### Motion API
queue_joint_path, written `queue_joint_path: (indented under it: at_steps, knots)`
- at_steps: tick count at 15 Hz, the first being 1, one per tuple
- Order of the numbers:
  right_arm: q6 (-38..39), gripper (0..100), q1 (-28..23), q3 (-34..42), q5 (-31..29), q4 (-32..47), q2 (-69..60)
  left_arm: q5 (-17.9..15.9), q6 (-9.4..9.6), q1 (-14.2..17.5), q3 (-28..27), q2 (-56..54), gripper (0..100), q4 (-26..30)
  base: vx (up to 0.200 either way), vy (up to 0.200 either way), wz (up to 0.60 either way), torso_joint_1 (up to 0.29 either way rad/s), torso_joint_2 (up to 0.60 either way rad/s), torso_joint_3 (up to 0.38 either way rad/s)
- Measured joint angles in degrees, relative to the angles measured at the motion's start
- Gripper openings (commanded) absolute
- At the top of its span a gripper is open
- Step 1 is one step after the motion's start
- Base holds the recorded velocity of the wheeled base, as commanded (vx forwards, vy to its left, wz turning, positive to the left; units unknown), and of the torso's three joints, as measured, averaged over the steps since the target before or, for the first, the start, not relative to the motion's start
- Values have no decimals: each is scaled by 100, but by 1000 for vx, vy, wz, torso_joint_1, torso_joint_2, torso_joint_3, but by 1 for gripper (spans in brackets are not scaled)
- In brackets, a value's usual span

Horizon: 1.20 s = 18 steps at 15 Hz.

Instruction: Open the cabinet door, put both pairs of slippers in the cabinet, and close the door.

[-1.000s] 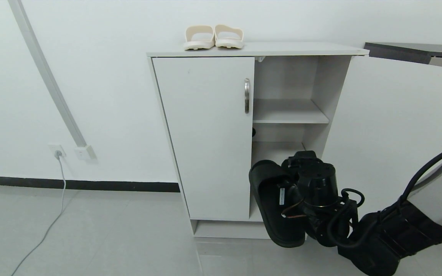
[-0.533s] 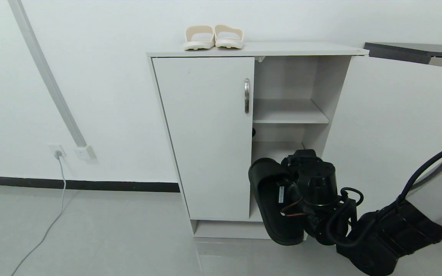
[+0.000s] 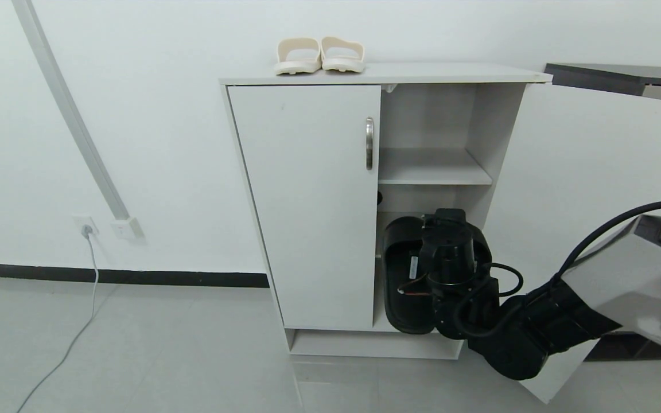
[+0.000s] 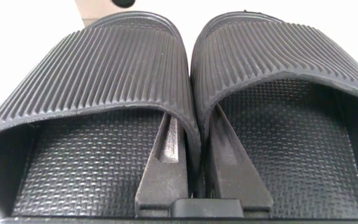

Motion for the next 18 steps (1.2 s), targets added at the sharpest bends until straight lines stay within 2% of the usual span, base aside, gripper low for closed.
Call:
queue_joint_path:
  at_steps: [7, 10, 12, 18]
  knots:
    - [2, 0, -17, -56, -13, -32, 223, 2, -2, 0, -4, 2, 0, -2, 0, -200, 0, 6, 4, 1]
    - [2, 0, 0, -4, 84, -122, 335, 7, -9, 2, 0, 2, 0, -2, 0, 0, 0, 0, 0, 0]
    - [-52, 0, 171, 74, 500, -311, 396, 9, -2, -6, -2, 2, 0, 0, 0, 0, 0, 0, 0, 0]
    - [-96, 0, 205, -78, 539, -325, 683, 5, 6, 0, -2, 7, 0, 0, 0, 0, 0, 0, 0, 0]
